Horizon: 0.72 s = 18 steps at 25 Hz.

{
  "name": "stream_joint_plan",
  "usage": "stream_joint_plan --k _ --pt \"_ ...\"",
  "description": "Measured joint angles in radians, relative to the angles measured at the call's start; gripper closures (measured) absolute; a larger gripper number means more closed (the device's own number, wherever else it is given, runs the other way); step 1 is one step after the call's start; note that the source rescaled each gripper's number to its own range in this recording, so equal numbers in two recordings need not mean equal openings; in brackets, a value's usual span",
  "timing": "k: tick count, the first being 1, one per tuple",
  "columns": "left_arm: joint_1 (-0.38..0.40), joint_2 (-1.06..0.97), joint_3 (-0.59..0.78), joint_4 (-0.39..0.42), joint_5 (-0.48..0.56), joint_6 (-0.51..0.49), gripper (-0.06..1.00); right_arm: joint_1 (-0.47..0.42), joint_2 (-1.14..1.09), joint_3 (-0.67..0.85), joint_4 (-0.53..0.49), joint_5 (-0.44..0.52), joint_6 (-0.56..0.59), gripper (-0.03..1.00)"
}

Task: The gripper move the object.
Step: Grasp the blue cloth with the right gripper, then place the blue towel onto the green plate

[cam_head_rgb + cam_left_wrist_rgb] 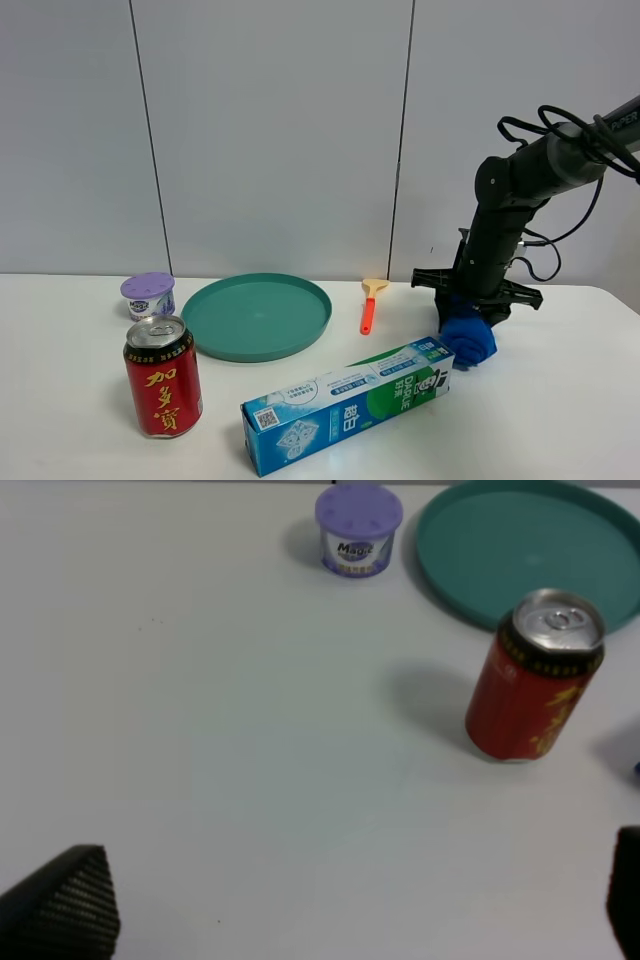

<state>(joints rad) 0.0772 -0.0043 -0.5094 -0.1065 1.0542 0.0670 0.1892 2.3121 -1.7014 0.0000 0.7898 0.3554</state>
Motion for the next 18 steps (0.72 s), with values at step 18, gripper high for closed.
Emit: stream_joint_plan --k 18 --pt "0.000 0.000 0.000 0.000 0.000 0.000 -0.06 0.024 -0.366 0.000 0.402 0.180 -0.556 0.97"
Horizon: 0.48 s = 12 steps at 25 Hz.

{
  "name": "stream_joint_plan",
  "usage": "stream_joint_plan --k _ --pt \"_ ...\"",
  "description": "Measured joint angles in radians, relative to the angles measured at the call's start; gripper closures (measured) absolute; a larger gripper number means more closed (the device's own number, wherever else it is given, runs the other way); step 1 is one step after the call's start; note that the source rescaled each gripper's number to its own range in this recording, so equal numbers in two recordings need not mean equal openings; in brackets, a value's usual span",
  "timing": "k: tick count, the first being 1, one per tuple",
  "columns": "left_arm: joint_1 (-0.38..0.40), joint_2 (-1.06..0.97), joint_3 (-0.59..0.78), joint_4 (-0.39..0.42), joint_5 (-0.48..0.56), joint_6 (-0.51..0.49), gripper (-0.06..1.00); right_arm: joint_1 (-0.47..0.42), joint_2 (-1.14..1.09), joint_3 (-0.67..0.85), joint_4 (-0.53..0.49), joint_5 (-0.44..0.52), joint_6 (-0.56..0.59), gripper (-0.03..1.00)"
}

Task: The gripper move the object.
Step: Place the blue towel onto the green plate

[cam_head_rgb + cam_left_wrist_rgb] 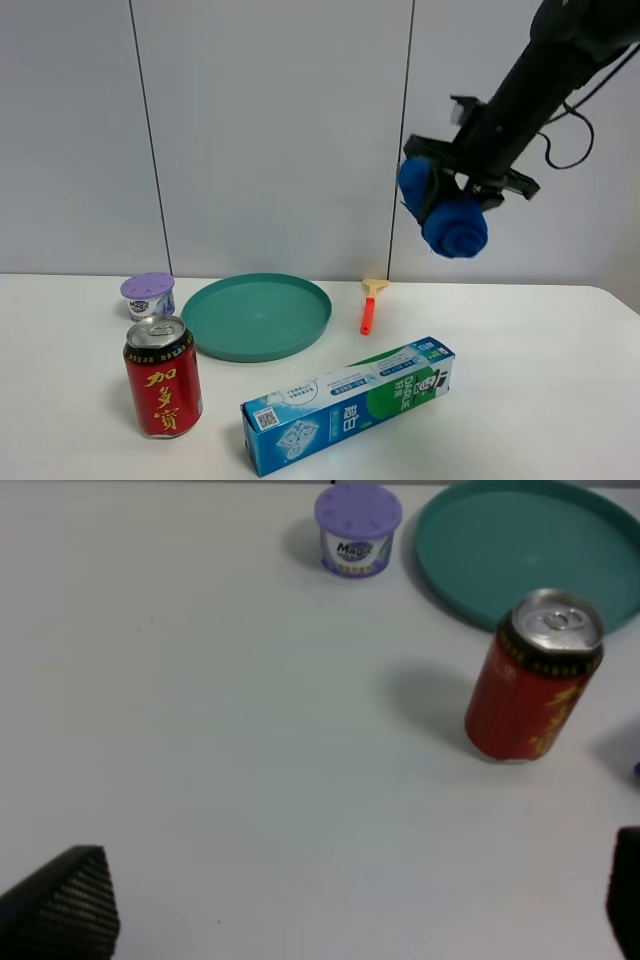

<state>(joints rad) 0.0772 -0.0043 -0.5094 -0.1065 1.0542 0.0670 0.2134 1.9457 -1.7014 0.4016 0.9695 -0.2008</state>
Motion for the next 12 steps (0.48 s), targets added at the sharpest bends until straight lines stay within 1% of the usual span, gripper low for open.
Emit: stream_joint_plan --k 3,4,6,7,9,12 --pt "0.000 0.000 0.000 0.000 0.000 0.000 -0.06 0.042 -0.041 -0.001 0.154 0.022 -0.226 0.97" --pt "0.000 0.000 0.000 0.000 0.000 0.000 -0.06 0.058 -0.045 -0.006 0.188 0.023 -0.278 0.97" --pt "0.000 0.000 0.000 0.000 0.000 0.000 -0.06 0.101 -0.045 -0.017 0.212 0.016 -0.358 0.97" --pt "0.000 0.000 0.000 0.000 0.000 0.000 -0.06 0.122 -0.045 -0.018 0.212 -0.002 -0.376 0.97" --pt "0.000 0.000 0.000 0.000 0.000 0.000 -0.06 0.175 -0.045 -0.018 0.184 -0.069 -0.385 0.97" --pt "0.000 0.000 0.000 0.000 0.000 0.000 -0.06 0.257 -0.045 -0.018 0.081 -0.198 -0.359 0.97"
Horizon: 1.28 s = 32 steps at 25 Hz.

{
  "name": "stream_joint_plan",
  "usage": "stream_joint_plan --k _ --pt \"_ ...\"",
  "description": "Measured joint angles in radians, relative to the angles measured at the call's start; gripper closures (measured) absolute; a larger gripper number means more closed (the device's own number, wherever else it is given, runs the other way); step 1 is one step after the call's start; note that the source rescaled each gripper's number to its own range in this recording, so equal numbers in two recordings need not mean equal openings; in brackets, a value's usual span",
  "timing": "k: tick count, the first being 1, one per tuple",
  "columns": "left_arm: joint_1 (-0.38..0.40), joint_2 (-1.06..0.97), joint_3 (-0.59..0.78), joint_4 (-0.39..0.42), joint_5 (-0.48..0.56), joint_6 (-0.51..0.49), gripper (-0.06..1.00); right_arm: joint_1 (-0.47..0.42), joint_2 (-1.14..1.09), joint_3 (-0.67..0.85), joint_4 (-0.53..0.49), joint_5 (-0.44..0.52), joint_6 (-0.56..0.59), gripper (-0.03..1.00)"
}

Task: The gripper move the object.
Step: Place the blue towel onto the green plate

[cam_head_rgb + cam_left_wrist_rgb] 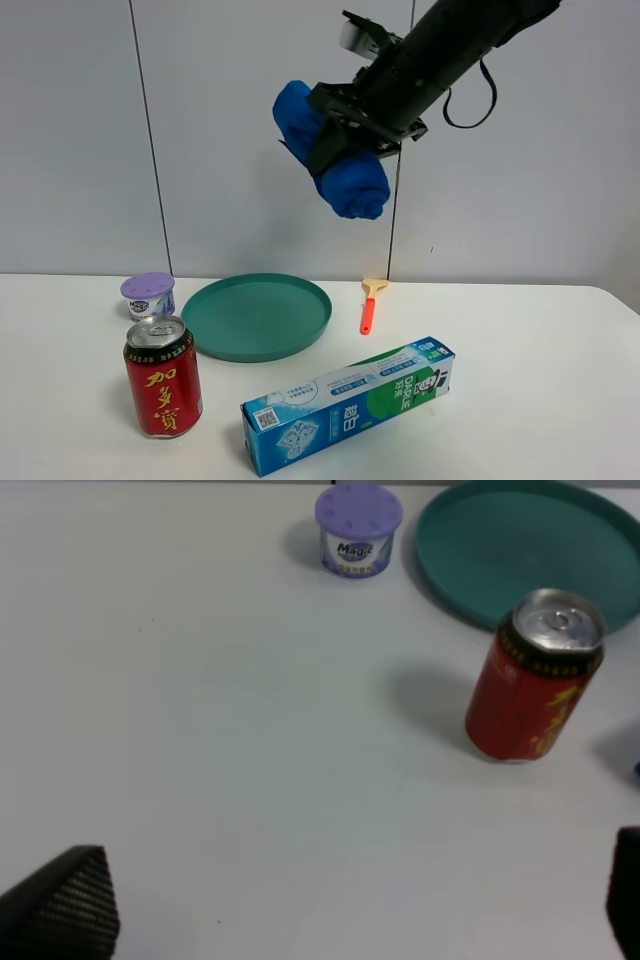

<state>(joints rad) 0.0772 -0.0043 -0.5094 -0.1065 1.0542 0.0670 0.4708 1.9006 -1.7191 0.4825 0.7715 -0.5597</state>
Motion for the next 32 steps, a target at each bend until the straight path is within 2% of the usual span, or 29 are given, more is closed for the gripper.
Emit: stream_joint_plan --k 5,9,13,19,26,32 --pt "0.000 0.000 0.000 0.000 0.000 0.000 -0.06 0.127 0.057 -0.041 -0.233 -0.149 0.153 0.97" --pt "0.000 0.000 0.000 0.000 0.000 0.000 -0.06 0.171 0.167 -0.138 -0.374 -0.173 0.325 0.97" --pt "0.000 0.000 0.000 0.000 0.000 0.000 -0.06 0.173 0.301 -0.250 -0.447 -0.172 0.425 0.97" --pt "0.000 0.000 0.000 0.000 0.000 0.000 -0.06 0.174 0.473 -0.351 -0.463 -0.170 0.445 0.97" --pt "0.000 0.000 0.000 0.000 0.000 0.000 -0.06 0.177 0.563 -0.359 -0.443 -0.174 0.466 0.97" --pt "0.000 0.000 0.000 0.000 0.000 0.000 -0.06 0.177 0.571 -0.361 -0.442 -0.234 0.490 0.97"
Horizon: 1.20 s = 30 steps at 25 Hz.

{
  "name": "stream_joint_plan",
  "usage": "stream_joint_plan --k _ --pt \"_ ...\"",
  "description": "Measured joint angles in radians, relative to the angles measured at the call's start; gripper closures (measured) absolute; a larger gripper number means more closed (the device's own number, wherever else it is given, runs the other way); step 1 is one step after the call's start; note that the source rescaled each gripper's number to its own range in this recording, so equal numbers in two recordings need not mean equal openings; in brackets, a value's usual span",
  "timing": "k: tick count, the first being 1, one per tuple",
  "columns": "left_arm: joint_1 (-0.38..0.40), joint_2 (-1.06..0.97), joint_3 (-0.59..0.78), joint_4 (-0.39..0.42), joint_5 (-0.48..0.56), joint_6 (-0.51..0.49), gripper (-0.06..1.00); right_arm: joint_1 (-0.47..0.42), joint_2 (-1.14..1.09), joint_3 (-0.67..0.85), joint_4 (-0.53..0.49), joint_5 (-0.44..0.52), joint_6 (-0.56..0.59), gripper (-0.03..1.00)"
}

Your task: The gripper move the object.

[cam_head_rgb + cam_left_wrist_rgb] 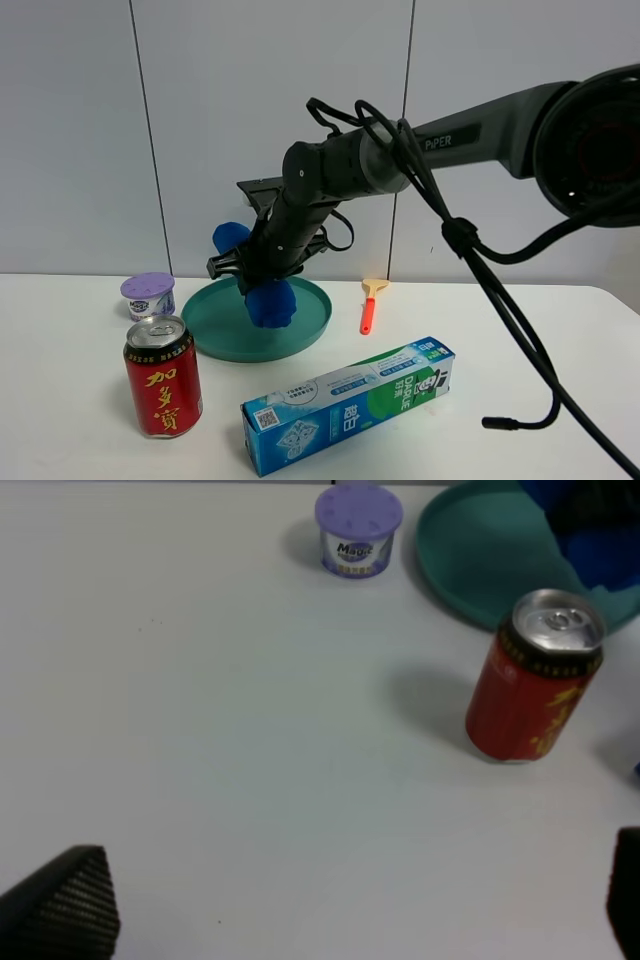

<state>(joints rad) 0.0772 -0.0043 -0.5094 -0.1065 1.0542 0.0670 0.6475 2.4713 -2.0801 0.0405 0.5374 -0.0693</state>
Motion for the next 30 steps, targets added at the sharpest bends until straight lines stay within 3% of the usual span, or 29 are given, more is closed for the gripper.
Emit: stream_joint_plan --k 6,11,13,16,18,21,25,30 --pt "0.000 0.000 0.000 0.000 0.000 0.000 -0.06 0.000 0.008 0.000 -0.007 0.001 0.008 0.97" --pt "0.000 0.000 0.000 0.000 0.000 0.000 -0.06 0.000 0.011 0.000 -0.081 0.003 0.026 0.95" --pt "0.000 0.000 0.000 0.000 0.000 0.000 -0.06 0.000 0.011 0.000 -0.091 0.003 0.046 0.74" --pt "0.000 0.000 0.000 0.000 0.000 0.000 -0.06 0.000 0.011 -0.001 -0.097 0.000 0.089 0.20" --pt "0.000 0.000 0.000 0.000 0.000 0.000 -0.06 0.001 0.011 -0.001 -0.098 0.000 0.108 0.06" --pt "0.000 0.000 0.000 0.000 0.000 0.000 -0.06 0.013 0.011 -0.001 -0.101 0.000 0.112 -0.01" --pt "0.000 0.000 0.000 0.000 0.000 0.000 -0.06 0.038 0.002 -0.001 -0.103 0.007 0.112 -0.03" --pt "0.000 0.000 0.000 0.000 0.000 0.000 -0.06 0.072 -0.120 -0.001 -0.103 0.117 0.109 -0.03"
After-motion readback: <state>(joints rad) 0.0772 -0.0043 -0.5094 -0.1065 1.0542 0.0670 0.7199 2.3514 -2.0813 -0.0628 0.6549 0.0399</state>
